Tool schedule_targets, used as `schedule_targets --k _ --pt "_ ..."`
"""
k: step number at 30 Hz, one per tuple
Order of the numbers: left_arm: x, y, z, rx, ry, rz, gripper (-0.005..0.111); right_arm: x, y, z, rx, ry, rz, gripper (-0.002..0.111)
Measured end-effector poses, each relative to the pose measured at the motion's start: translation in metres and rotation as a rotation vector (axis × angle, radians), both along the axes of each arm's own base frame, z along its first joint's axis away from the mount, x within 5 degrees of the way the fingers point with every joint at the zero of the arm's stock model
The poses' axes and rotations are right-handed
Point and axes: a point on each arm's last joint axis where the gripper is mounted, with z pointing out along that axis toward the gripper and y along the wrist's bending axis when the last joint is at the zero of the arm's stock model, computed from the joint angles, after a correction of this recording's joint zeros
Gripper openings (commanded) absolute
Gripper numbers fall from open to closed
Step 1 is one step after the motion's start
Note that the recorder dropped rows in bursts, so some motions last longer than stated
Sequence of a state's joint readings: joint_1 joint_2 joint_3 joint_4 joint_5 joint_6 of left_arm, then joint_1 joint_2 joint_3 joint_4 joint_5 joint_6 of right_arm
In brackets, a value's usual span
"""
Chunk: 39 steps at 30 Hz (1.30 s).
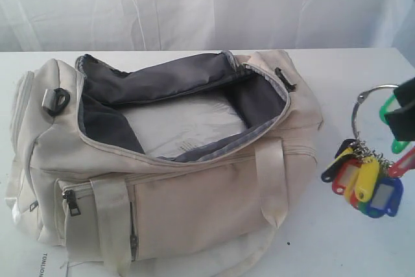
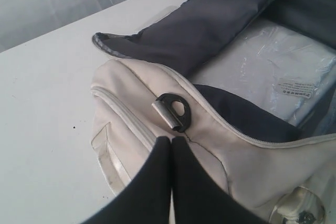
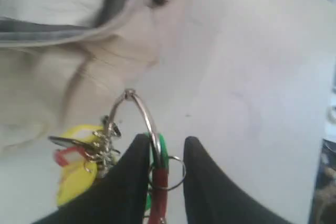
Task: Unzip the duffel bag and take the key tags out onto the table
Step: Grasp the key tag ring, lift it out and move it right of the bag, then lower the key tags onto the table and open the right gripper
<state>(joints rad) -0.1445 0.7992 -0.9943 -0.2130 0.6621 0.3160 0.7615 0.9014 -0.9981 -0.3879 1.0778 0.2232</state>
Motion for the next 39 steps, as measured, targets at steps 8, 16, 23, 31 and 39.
schedule_targets --k 8,16,23,31,39 --pt "0.000 0.000 0.000 0.000 0.000 0.000 0.000 0.027 0.000 -0.066 -0.108 -0.083 -0.194 0.000" --pt "0.000 0.000 0.000 0.000 0.000 0.000 0.000 0.049 0.029 -0.141 -0.158 0.044 -0.158 0.000" --pt "0.000 0.000 0.000 0.000 0.000 0.000 0.000 0.065 0.061 -0.185 -0.108 0.137 -0.025 0.000" --pt "0.000 0.000 0.000 0.000 -0.002 0.001 0.000 0.065 0.066 -0.193 -0.078 0.172 -0.038 0.070" --pt "0.000 -0.001 0.001 -0.011 -0.005 -0.001 0.000 0.026 0.016 -0.114 0.051 0.045 -0.209 0.059"
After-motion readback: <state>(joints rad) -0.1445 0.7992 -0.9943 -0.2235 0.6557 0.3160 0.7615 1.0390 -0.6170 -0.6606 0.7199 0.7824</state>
